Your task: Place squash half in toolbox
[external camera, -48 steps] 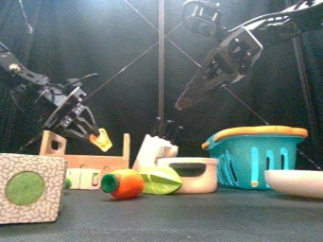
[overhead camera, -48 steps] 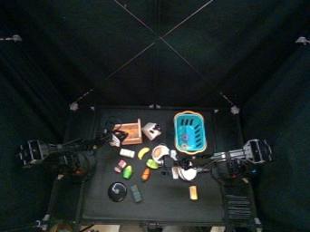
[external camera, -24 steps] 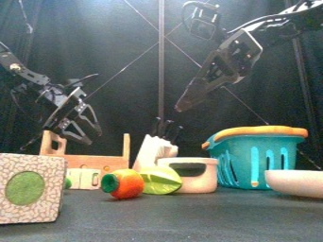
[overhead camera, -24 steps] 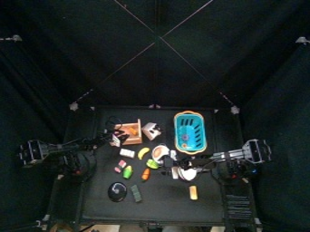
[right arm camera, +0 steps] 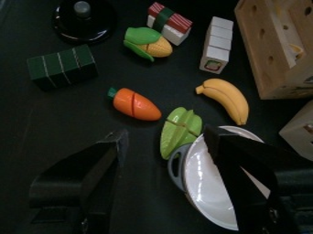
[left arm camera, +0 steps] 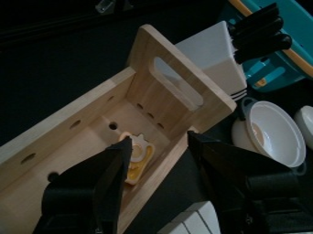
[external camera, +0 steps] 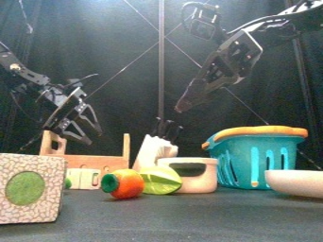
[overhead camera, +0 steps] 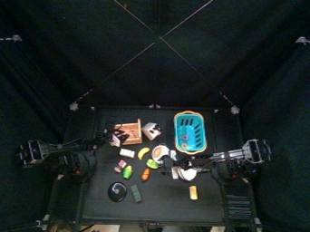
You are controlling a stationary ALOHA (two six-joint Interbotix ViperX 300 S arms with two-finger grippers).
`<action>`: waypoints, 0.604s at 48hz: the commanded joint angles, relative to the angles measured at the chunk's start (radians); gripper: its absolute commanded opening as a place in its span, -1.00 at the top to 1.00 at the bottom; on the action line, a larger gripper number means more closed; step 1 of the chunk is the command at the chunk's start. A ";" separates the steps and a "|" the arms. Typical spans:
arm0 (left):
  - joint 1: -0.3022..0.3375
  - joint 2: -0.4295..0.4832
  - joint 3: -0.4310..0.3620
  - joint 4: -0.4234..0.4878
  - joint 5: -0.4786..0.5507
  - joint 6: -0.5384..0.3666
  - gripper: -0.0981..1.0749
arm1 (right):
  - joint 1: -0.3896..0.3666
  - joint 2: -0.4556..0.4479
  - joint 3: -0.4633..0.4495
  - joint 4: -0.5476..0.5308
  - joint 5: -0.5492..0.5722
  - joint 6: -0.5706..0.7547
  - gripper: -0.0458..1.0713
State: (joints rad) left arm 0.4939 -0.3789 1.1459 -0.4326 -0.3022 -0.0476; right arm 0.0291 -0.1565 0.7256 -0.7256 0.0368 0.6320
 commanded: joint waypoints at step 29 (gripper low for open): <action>-0.023 -0.006 -0.026 0.025 -0.020 -0.003 -0.67 | -0.011 0.020 -0.021 -0.018 -0.003 -0.002 -0.82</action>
State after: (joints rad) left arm 0.4801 -0.3789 1.1413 -0.4218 -0.3068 -0.0476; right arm 0.0261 -0.1304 0.7256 -0.7424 0.0368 0.6305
